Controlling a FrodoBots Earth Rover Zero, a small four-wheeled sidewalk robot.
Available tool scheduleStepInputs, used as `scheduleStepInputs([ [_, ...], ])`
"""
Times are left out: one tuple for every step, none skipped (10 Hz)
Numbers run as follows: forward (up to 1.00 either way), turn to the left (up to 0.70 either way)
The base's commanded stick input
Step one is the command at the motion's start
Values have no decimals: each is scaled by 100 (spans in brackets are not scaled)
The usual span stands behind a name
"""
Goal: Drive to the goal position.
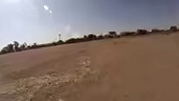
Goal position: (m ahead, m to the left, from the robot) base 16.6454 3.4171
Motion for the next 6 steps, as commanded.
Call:
scheduleStepInputs([
  [70, 0],
  [70, 0],
  [70, 0],
  [70, 0],
  [70, 0],
  [70, 0],
])
